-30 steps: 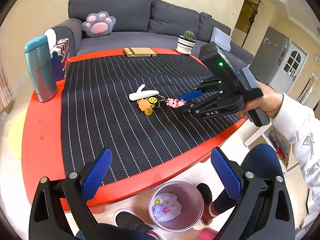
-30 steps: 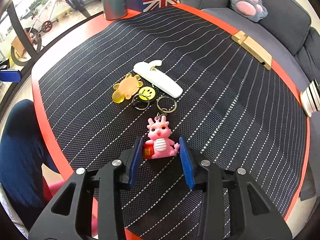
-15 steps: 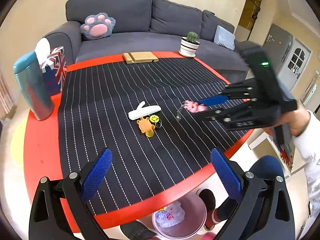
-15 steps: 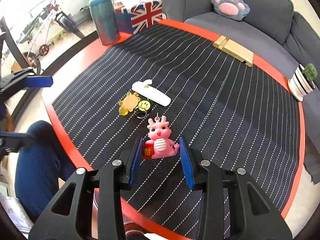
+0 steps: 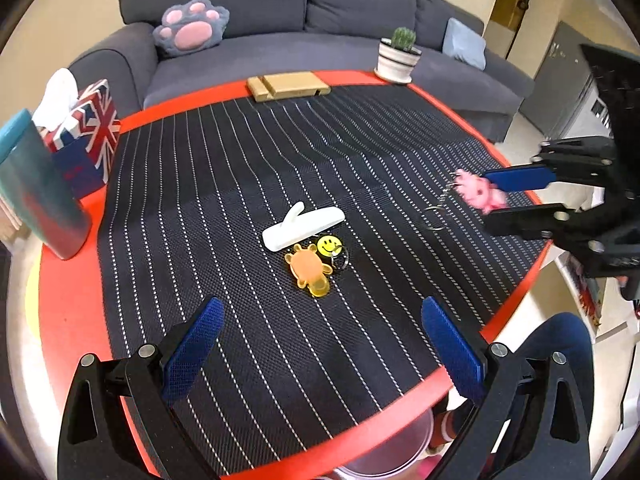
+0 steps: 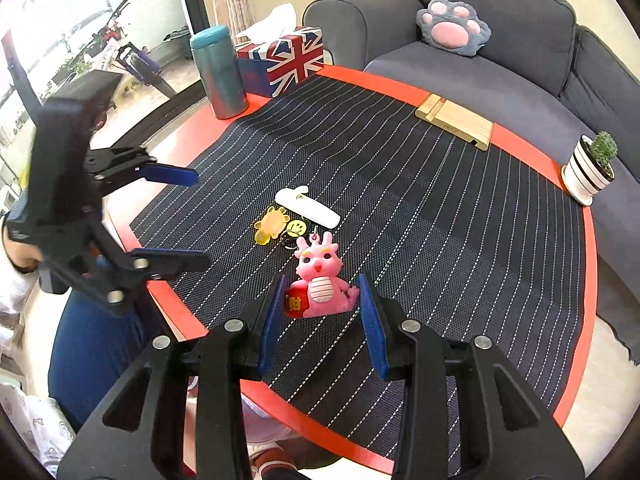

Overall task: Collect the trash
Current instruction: 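Grasp the orange turtle toy with the left gripper while the right gripper holds the dragon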

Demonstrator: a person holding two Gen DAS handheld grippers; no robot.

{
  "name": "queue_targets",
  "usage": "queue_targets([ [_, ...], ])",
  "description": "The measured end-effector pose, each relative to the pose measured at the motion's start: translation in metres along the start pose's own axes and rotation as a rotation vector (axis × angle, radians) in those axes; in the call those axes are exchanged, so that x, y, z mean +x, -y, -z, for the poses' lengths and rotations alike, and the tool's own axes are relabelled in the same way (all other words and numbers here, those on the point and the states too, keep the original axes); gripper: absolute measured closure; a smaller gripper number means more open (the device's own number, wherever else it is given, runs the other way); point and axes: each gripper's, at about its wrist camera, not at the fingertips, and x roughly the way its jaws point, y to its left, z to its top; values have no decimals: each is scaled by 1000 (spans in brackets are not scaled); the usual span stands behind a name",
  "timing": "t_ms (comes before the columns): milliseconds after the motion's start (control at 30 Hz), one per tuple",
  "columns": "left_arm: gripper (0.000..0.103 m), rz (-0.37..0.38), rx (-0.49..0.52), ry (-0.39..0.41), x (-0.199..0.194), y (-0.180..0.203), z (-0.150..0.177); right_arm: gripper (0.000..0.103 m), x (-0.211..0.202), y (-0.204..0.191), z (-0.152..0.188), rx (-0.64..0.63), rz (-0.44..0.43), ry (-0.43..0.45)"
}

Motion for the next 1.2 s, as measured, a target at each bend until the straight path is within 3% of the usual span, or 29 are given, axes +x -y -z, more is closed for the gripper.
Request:
queue_targets([
  [400, 12, -52, 50, -70, 42, 0, -11, 66, -2, 9, 8, 14, -6, 4],
  [667, 39, -66, 62, -90, 57, -2, -11, 66, -2, 15, 13, 21, -12, 6],
  [900, 45, -74, 73, -80, 61, 0, -13, 66, -2, 16, 15, 23, -14, 5],
  [1067, 62, -77, 82, -85, 65, 1, -13, 66, -1, 15, 16, 24, -14, 6],
  [1200, 67, -78, 81, -82, 66, 1, -13, 66, -1, 15, 16, 26, -16, 7],
])
